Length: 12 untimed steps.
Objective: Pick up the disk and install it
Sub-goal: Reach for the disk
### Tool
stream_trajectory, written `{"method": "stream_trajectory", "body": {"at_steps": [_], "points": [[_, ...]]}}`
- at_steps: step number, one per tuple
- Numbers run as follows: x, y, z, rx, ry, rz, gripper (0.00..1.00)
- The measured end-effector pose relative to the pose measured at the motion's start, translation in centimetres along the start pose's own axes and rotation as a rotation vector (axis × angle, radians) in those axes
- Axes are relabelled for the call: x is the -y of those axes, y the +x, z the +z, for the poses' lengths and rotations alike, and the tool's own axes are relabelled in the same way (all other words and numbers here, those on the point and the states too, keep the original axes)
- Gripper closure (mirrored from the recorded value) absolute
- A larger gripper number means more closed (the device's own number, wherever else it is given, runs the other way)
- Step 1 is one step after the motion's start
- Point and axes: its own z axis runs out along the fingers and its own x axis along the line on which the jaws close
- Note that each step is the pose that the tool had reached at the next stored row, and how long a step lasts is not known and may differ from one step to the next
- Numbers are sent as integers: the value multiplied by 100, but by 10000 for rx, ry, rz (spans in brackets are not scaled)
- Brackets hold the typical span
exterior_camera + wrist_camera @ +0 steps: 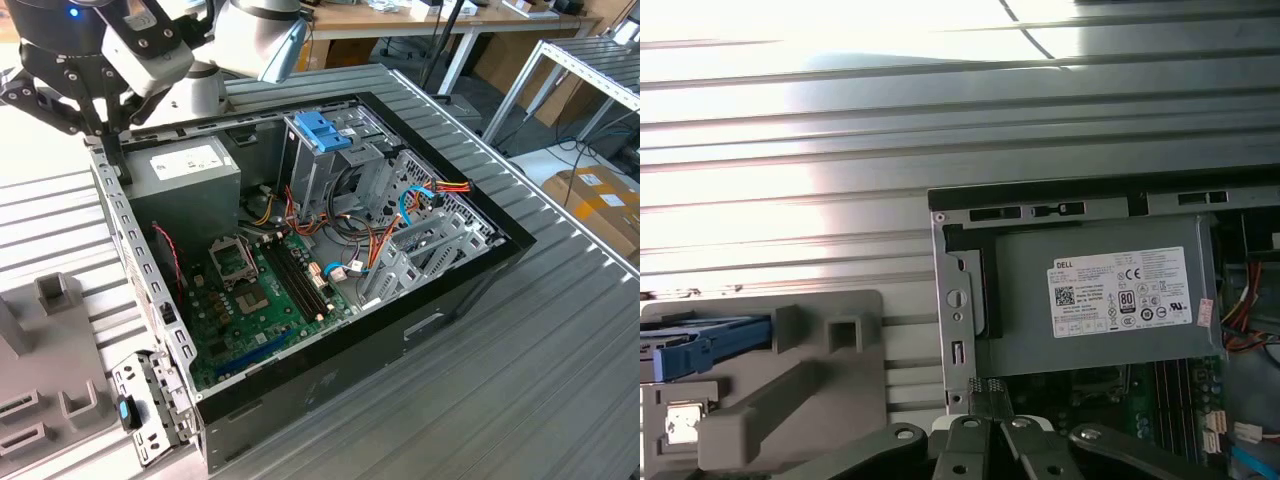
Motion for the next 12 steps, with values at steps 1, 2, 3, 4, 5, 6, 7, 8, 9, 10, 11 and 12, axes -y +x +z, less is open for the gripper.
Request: {"method": "stream_trajectory", "body": {"at_steps": [1,2,3,4,5,6,7,8,9,10,11,12], "points": [[0,5,0,0,0,0,89],[1,9,0,0,0,0,89],[1,12,0,0,0,-1,89],[1,15,0,0,0,-1,89],[1,18,-1,0,0,0,89],[2,26,-1,0,0,0,89],[3,33,-1,0,0,0,89],[3,39,-1,0,0,-1,89],[3,44,-1,0,0,0,89],[4,47,-2,0,0,0,89],[4,53,-2,0,0,0,89],[4,56,-2,0,0,0,89]]}}
